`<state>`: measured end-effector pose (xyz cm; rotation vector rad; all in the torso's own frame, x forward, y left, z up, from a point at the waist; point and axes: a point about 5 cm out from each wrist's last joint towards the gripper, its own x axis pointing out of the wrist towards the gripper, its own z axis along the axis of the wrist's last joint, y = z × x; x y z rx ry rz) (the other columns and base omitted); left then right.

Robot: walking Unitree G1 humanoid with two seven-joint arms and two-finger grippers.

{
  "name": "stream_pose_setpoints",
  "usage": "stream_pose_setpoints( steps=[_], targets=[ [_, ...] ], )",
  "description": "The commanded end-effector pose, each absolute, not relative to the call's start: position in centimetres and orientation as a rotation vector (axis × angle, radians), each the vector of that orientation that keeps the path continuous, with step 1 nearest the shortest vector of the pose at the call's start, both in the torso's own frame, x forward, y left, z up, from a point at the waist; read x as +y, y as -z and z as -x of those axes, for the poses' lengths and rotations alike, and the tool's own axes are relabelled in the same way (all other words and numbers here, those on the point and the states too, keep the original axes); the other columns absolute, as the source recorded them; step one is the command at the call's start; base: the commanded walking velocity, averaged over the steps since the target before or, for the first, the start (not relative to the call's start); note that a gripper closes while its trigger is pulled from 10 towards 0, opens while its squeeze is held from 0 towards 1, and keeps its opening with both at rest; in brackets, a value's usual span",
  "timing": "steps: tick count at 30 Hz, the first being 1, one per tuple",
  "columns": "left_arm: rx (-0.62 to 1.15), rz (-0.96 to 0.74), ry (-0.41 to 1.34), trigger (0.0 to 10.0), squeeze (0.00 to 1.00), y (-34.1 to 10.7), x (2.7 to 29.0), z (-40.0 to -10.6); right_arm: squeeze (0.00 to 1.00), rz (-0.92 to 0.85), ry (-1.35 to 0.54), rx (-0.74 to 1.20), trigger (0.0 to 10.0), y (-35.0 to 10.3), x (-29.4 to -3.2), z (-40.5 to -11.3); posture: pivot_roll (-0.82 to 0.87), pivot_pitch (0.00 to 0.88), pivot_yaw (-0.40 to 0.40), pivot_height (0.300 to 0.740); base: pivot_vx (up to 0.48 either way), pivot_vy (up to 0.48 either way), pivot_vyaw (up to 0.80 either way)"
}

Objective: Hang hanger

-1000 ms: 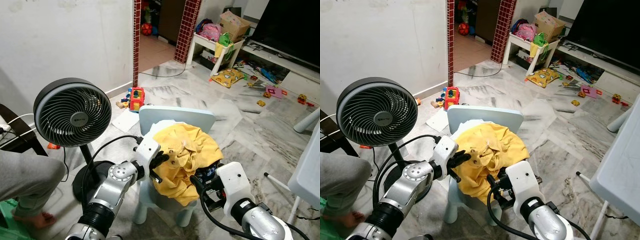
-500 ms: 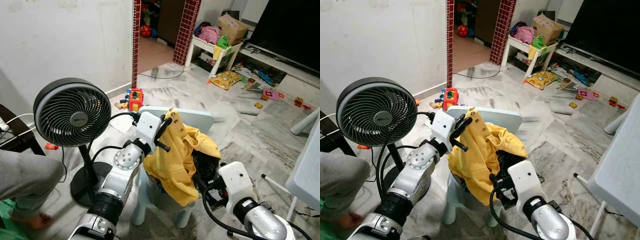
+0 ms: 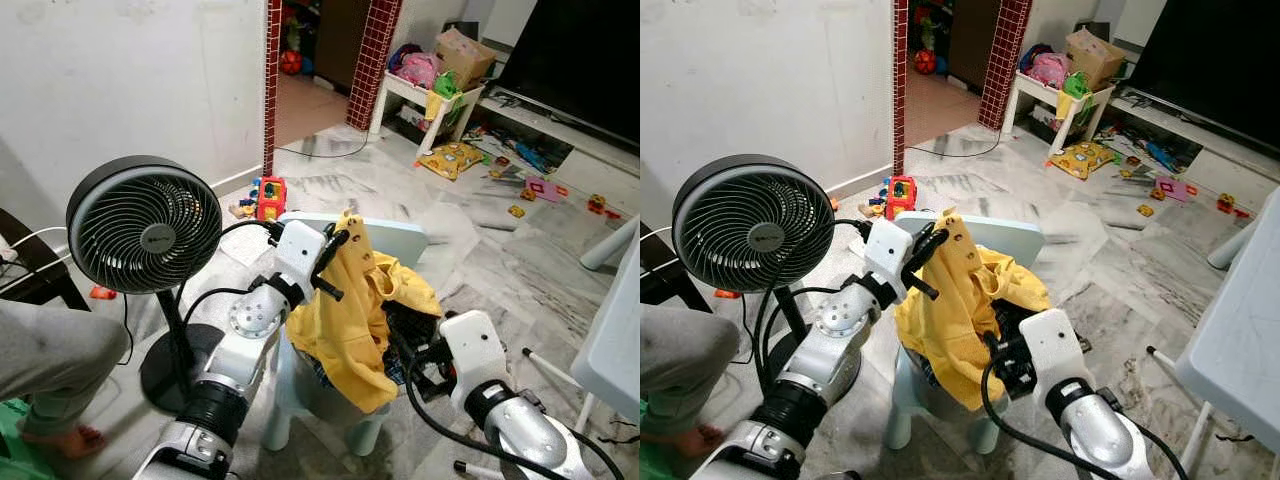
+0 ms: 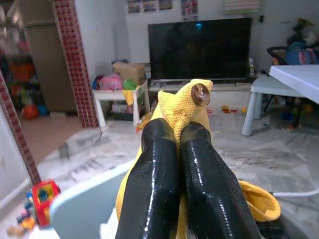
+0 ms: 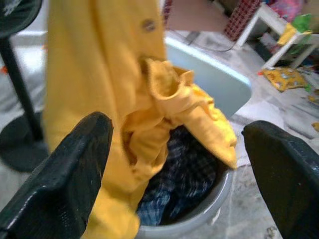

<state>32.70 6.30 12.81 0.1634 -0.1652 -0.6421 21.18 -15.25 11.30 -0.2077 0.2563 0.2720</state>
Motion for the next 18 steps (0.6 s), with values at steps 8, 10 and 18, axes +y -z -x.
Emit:
stream_pose_setpoints(
  steps=[8,10,18],
  targets=[
    [-0.162,-0.192,0.622,6.7,0.0,-13.3,7.0,-33.0,0.0,0.01,-0.025,0.12,10.0,-12.6,-18.3,-23.0,0.07,0.0,-0.079,0.74,0.0,0.0,0.0],
    [-0.134,-0.173,0.61,8.9,0.0,-12.6,7.3,-32.7,0.0,-0.075,0.04,0.104,10.0,-12.4,-19.0,-23.0,0.07,0.0,-0.072,0.74,0.0,0.0,0.0],
    [-0.018,-0.14,0.554,10.0,0.0,-9.8,9.2,-31.9,0.0,-0.156,0.129,0.088,10.0,-11.0,-20.2,-22.0,0.05,0.0,-0.032,0.74,0.0,0.0,0.0]
  ],
)
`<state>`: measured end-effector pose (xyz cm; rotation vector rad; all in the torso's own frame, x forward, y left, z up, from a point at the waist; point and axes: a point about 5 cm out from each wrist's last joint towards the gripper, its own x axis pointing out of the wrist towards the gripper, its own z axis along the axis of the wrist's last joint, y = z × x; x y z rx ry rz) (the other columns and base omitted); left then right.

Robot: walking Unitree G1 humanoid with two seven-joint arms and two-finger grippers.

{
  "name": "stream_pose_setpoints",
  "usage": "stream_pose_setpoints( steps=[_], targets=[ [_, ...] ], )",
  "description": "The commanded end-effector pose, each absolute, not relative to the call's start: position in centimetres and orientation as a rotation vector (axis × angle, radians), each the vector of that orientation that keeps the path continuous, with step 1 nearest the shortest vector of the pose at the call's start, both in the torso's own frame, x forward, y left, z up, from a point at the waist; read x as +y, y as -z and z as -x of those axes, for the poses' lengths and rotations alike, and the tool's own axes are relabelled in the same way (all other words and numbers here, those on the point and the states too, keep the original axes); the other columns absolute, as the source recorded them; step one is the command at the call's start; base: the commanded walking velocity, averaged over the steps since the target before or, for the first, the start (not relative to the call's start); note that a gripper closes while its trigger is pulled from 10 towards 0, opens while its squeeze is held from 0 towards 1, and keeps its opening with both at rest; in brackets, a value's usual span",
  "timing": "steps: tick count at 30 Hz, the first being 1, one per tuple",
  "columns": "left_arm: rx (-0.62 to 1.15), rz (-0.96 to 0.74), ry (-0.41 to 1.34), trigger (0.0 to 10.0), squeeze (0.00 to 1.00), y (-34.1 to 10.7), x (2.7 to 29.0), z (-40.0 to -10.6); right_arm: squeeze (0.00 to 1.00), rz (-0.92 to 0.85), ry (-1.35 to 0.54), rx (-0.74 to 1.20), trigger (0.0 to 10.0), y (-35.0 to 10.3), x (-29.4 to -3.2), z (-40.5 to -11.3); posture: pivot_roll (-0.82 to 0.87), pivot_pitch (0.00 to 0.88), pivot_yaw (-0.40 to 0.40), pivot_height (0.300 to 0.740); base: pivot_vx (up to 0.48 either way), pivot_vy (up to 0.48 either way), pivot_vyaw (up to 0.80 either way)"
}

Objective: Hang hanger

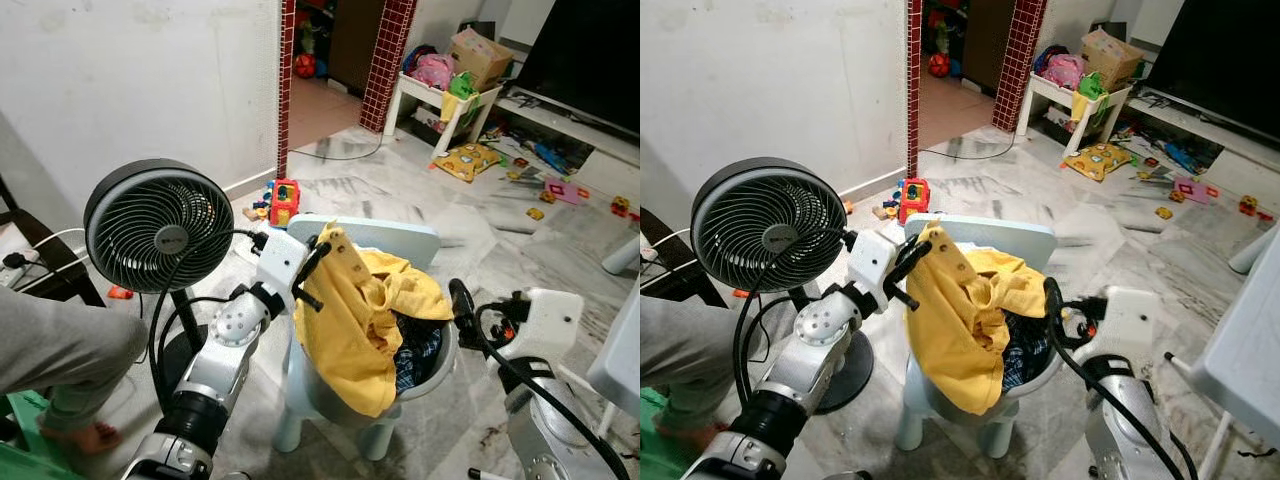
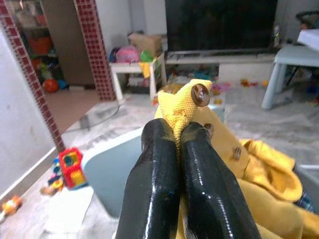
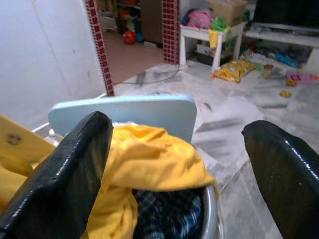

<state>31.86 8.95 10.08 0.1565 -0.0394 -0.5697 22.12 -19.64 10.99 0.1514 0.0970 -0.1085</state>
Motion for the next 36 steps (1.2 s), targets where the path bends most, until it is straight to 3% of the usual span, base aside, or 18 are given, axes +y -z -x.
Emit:
stream_pose_setpoints(
  steps=[1,11,19,36],
  targets=[
    [0.011,-0.125,0.549,10.0,0.0,-9.3,9.6,-31.7,0.0,-0.178,0.145,0.083,10.0,-10.7,-20.5,-21.8,0.05,0.0,-0.03,0.74,0.0,0.0,0.0],
    [0.061,-0.195,0.591,10.0,0.0,-7.8,9.8,-31.1,0.0,-0.274,0.216,0.022,10.0,-9.3,-23.2,-22.5,0.11,0.0,-0.02,0.74,0.0,0.0,0.0],
    [0.056,-0.159,0.611,10.0,0.0,-7.9,8.9,-31.3,0.0,-0.265,0.157,0.057,10.0,-8.5,-21.6,-22.2,0.09,0.0,-0.033,0.74,0.0,0.0,0.0],
    [0.038,-0.124,0.607,10.0,0.0,-8.4,8.3,-32.0,0.0,-0.21,0.106,0.066,10.0,-8.9,-21.6,-23.5,0.1,0.0,-0.068,0.74,0.0,0.0,-0.35]
  ],
)
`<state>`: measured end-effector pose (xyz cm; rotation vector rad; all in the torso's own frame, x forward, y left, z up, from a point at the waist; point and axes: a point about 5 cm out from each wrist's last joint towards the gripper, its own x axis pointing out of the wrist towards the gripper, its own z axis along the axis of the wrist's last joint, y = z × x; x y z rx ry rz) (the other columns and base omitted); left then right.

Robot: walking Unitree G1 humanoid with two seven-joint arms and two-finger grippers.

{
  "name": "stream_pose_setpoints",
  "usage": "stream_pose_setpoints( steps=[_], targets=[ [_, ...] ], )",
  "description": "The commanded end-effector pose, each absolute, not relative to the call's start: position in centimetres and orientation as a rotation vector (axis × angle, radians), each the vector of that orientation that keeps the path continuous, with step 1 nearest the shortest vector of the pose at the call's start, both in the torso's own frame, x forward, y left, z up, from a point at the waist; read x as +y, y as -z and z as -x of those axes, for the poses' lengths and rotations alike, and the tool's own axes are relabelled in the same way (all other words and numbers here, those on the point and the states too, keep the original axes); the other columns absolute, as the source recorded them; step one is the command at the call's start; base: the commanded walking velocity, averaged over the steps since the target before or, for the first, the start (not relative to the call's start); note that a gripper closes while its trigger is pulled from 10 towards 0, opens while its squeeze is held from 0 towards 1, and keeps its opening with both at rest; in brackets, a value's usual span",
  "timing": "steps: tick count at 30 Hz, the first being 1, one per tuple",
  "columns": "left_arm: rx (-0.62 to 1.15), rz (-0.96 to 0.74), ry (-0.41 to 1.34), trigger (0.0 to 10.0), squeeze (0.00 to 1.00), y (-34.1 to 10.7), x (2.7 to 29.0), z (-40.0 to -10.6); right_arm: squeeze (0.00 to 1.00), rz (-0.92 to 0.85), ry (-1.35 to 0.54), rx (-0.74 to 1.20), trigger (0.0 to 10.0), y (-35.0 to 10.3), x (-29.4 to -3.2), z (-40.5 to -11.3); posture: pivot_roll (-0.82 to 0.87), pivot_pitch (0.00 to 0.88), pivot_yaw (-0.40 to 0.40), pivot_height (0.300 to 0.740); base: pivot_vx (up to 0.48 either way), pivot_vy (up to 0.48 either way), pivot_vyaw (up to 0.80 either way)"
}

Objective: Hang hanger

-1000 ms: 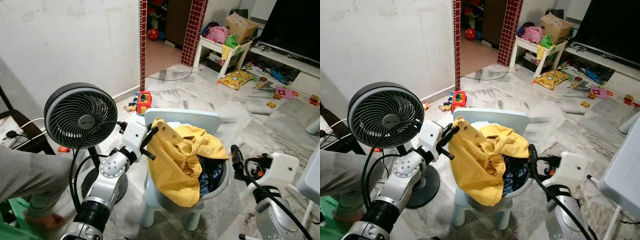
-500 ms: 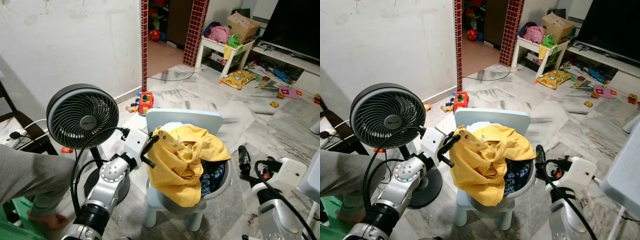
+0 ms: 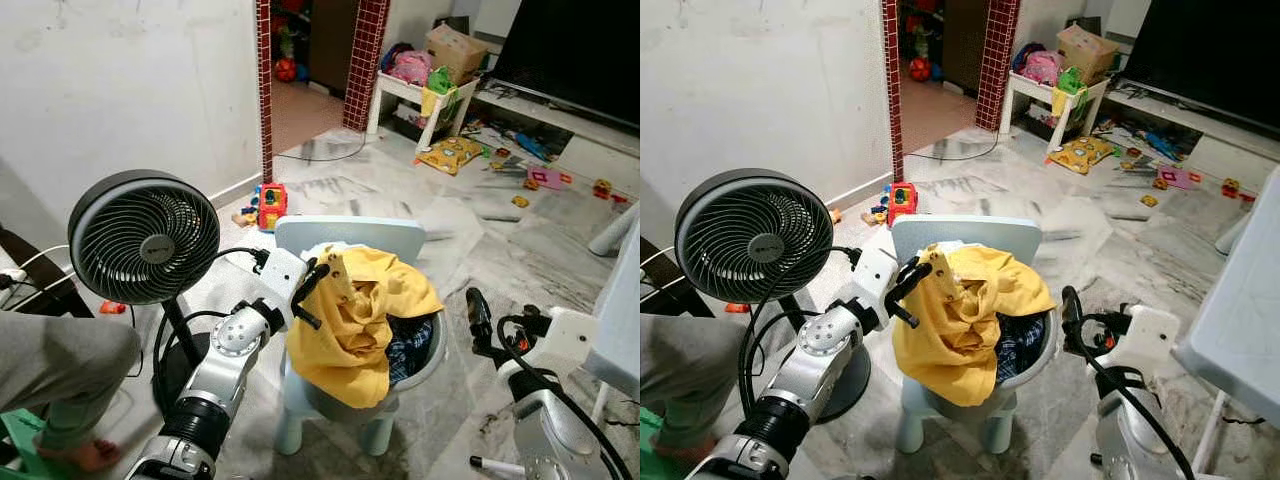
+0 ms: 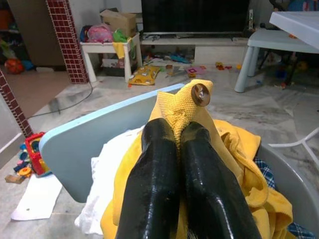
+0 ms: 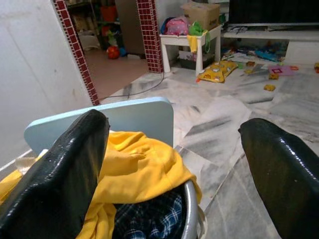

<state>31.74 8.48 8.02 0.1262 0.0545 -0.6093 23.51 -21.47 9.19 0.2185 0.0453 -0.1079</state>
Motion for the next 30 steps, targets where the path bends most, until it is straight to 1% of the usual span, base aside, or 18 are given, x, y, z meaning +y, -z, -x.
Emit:
stream_pose_setpoints(
  steps=[1,4,6,11,20,22,24,30],
  targets=[
    [0.038,-0.122,0.607,10.0,0.0,-8.4,8.3,-32.0,0.0,-0.208,0.104,0.066,10.0,-8.8,-21.6,-23.5,0.1,0.0,-0.069,0.74,0.0,0.0,-0.5],
    [0.039,-0.118,0.612,10.0,0.0,-8.3,7.9,-32.0,0.0,-0.207,0.097,0.067,10.0,-8.9,-21.5,-23.6,0.1,0.0,-0.071,0.74,0.0,-0.084,0.0],
    [0.029,-0.09,0.607,10.0,0.0,-8.7,7.6,-32.1,0.0,-0.207,0.097,0.065,10.0,-8.9,-21.6,-23.7,0.1,0.0,-0.072,0.74,0.0,-0.33,0.0],
    [0.006,-0.089,0.613,10.0,0.0,-9.4,7.2,-32.5,0.0,-0.201,0.095,0.059,10.0,-9.2,-21.8,-24.1,0.1,0.0,-0.075,0.74,0.0,-0.362,0.0],
    [0.014,-0.098,0.591,10.0,0.0,-9.4,7.7,-32.9,0.0,-0.193,0.089,0.058,10.0,-9.2,-21.7,-24.2,0.1,0.0,-0.074,0.74,0.0,-0.363,0.0],
    [0.016,-0.111,0.588,10.0,0.0,-9.4,7.8,-32.9,0.0,-0.191,0.088,0.061,10.0,-9.2,-21.6,-24.2,0.09,0.0,-0.075,0.74,0.0,-0.36,0.0],
    [-0.004,-0.223,0.579,10.0,0.0,-9.6,8.2,-33.4,0.0,-0.188,0.088,0.059,10.0,-9.2,-21.7,-24.2,0.09,0.0,-0.073,0.74,0.0,-0.298,0.0],
    [-0.029,-0.281,0.576,10.0,0.0,-10.4,9.0,-34.3,0.0,-0.181,0.094,0.057,10.0,-9.4,-22.1,-24.3,0.09,0.0,-0.072,0.74,0.0,-0.25,0.0]
  ],
)
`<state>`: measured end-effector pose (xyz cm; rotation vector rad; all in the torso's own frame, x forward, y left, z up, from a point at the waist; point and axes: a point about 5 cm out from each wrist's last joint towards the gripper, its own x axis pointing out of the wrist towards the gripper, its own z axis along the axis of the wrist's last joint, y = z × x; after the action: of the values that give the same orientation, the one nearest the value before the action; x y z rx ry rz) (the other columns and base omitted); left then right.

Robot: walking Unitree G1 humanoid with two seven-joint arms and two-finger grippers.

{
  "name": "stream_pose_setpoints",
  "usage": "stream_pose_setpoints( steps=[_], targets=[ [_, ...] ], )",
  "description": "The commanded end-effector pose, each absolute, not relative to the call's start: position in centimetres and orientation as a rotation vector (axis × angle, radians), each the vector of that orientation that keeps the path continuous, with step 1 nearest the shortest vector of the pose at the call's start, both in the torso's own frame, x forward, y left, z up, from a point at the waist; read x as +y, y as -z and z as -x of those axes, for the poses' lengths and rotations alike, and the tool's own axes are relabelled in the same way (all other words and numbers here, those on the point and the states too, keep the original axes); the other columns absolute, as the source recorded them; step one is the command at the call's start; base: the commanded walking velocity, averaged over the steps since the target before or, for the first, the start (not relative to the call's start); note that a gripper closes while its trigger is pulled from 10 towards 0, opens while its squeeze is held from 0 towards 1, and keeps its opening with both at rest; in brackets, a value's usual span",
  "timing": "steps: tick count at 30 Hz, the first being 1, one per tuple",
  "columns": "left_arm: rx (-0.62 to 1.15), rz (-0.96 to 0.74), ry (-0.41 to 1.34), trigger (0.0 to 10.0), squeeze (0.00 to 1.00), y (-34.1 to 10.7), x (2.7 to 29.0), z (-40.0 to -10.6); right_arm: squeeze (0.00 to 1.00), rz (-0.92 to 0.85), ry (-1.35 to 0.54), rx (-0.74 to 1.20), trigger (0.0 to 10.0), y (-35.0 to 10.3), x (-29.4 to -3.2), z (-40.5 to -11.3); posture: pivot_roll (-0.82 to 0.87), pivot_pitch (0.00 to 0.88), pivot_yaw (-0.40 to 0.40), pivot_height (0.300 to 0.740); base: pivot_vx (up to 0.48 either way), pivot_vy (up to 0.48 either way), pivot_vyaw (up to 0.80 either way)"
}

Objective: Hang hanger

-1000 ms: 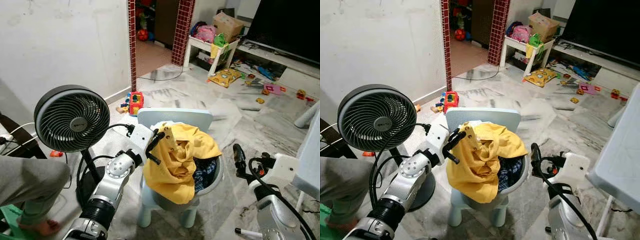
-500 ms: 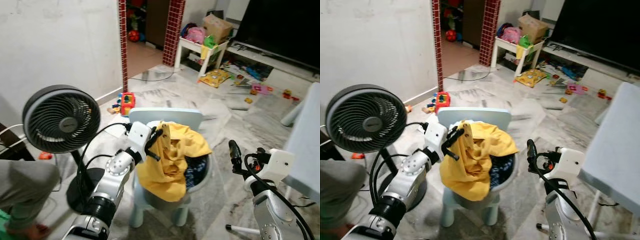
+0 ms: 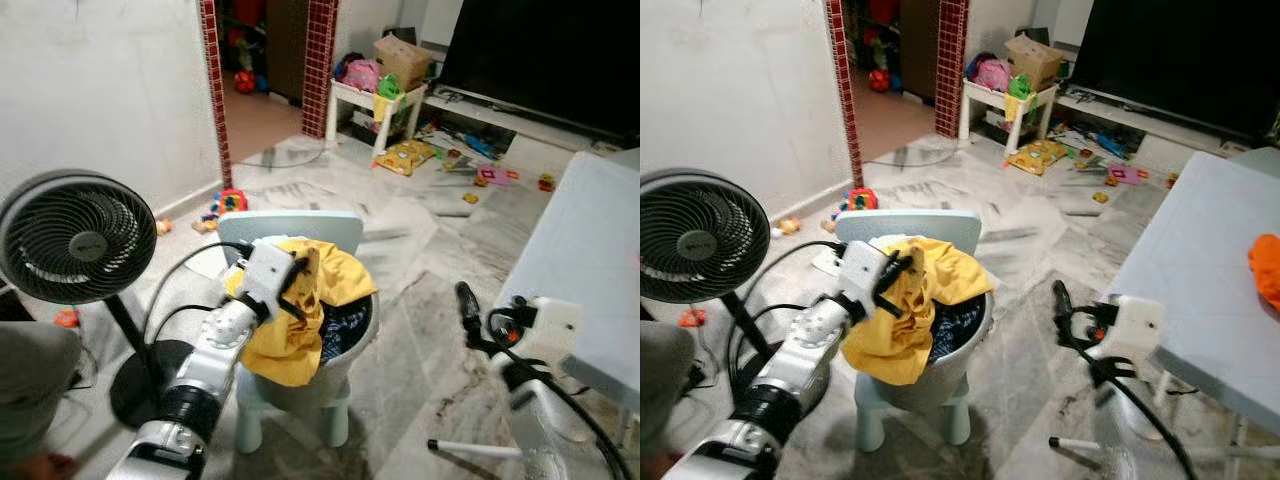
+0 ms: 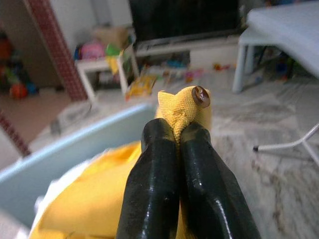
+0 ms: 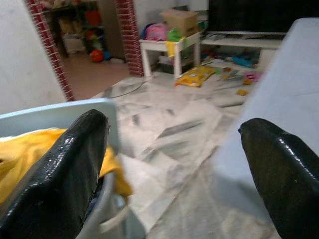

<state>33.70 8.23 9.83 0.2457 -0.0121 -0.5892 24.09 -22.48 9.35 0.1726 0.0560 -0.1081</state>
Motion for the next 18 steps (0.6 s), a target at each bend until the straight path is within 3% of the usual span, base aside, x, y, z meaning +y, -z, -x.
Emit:
stream_pose_setpoints(
  steps=[1,7,18],
  targets=[
    [-0.031,-0.286,0.577,10.0,0.0,-10.5,9.0,-34.4,0.0,-0.181,0.095,0.056,10.0,-9.4,-22.1,-24.4,0.09,0.0,-0.072,0.74,0.0,-0.24,0.0],
    [-0.067,-0.387,0.637,10.0,0.0,-11.3,8.5,-35.0,0.0,-0.175,0.09,0.051,10.0,-9.6,-22.1,-24.6,0.08,0.0,-0.074,0.74,0.0,-0.244,0.0],
    [-0.024,-0.235,0.638,10.0,0.0,-11.1,6.8,-35.2,0.0,-0.164,0.094,0.048,10.0,-9.8,-22.4,-24.7,0.06,0.0,-0.069,0.74,0.0,-0.025,0.0]
  ],
)
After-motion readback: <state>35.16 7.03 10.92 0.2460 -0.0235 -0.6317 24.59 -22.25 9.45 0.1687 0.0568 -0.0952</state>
